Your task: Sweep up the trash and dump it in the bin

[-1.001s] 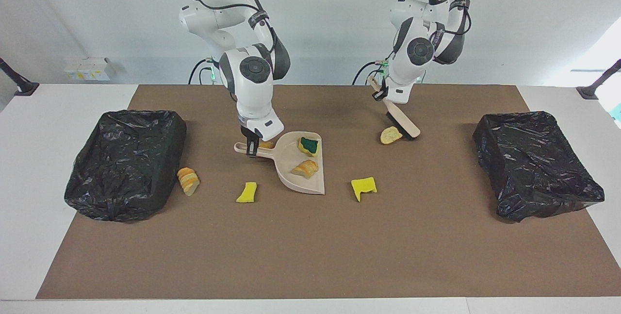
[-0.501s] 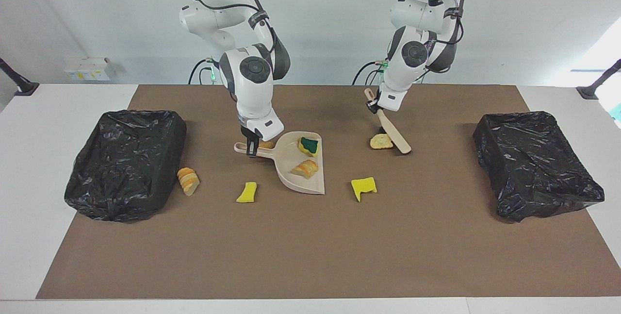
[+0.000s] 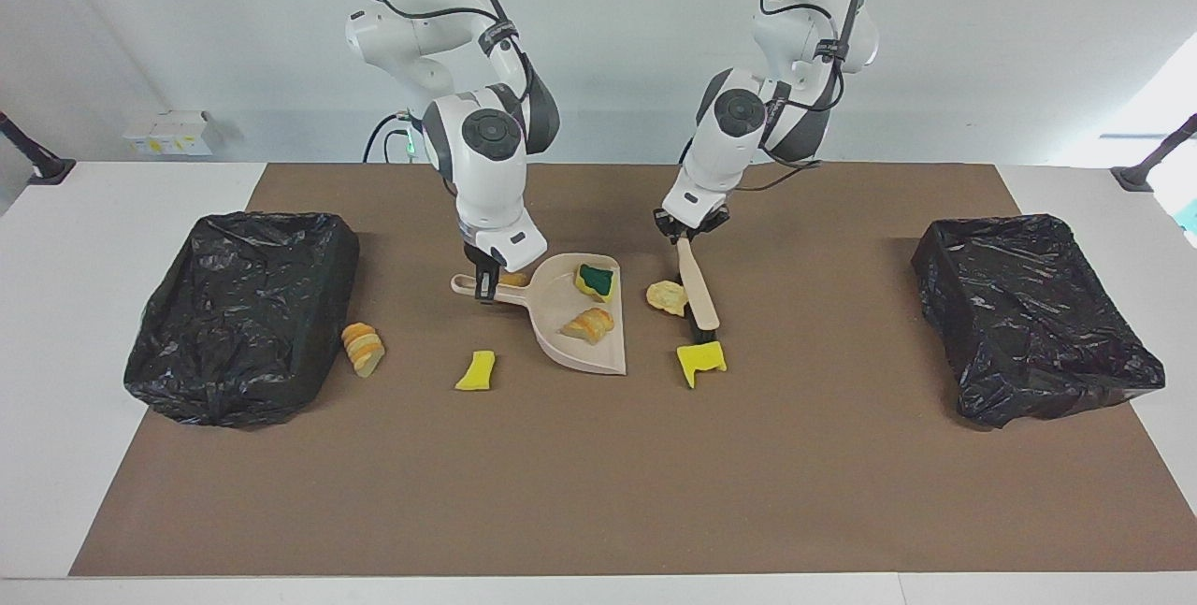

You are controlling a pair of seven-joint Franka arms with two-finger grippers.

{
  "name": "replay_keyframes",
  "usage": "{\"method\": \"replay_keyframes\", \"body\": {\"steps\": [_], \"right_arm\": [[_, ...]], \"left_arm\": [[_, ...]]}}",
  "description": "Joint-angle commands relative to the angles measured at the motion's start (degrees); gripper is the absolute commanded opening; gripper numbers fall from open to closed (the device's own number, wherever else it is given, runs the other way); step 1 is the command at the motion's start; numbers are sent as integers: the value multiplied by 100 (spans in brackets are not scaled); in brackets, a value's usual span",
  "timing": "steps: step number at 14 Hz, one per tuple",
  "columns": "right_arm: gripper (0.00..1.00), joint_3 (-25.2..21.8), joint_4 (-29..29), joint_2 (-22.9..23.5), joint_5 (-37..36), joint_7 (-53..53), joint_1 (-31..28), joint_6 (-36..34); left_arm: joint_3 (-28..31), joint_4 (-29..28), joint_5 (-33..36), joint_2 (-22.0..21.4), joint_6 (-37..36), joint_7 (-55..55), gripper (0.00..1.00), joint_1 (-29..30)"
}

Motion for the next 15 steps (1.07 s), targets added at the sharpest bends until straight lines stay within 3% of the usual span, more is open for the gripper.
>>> {"method": "replay_keyframes", "body": {"steps": [1,5,9,15], "right_arm": [[0,39,-130,-43,-76,-88,-16,190],[0,30,-130,-43,-76,-88,-16,190],[0,39,-130,-34,-76,-79,-16,190],[0,39,-130,-34,-76,-79,-16,198]], "left_arm": [[11,546,-438,447,30,168,0,-391],[-445,636,-1123,632,741,98,0,-490],[-595,786,-1169,615,672,19,0,-498],[-490,969,-442,255,-662,53,0,46]]}}
